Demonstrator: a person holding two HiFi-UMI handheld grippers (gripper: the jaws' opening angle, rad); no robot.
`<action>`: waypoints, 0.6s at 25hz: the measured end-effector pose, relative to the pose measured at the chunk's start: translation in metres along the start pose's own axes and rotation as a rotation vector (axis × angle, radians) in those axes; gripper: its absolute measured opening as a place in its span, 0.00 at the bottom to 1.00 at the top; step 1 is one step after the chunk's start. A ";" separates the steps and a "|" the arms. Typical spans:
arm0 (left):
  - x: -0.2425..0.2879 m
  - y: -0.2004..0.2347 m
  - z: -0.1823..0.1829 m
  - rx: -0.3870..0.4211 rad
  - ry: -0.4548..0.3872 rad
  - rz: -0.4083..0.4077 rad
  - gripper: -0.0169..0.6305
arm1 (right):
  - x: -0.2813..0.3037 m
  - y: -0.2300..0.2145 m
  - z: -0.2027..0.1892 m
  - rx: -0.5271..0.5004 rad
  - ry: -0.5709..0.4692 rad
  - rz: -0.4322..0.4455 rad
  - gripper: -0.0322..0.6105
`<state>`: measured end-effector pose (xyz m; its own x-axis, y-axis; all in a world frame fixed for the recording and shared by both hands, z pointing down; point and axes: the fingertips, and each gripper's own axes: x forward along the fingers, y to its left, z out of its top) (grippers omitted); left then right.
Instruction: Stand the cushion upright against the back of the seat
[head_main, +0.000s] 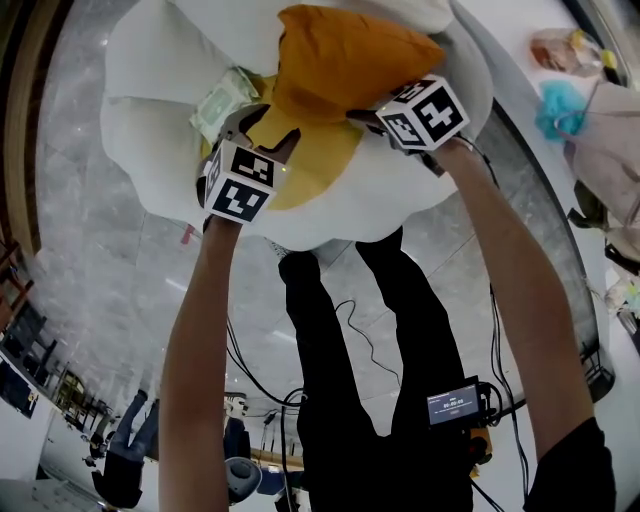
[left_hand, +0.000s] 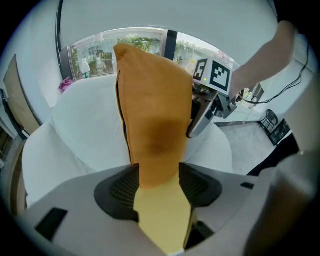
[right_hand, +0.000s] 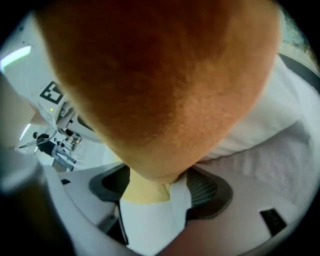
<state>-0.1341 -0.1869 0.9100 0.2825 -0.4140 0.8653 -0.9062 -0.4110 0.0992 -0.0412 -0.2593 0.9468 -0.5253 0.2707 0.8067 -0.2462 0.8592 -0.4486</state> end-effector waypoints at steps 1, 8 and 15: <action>-0.001 0.000 0.001 0.001 -0.003 -0.002 0.43 | -0.003 -0.004 0.002 0.027 -0.014 -0.009 0.62; -0.011 -0.009 0.007 -0.006 -0.013 -0.018 0.41 | -0.024 -0.009 0.008 0.108 -0.066 -0.043 0.46; -0.038 -0.024 0.013 -0.053 -0.018 -0.023 0.32 | -0.047 0.018 0.005 0.083 -0.060 -0.047 0.35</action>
<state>-0.1190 -0.1711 0.8682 0.3091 -0.4198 0.8534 -0.9147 -0.3770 0.1458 -0.0249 -0.2589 0.8991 -0.5585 0.2026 0.8044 -0.3372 0.8305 -0.4433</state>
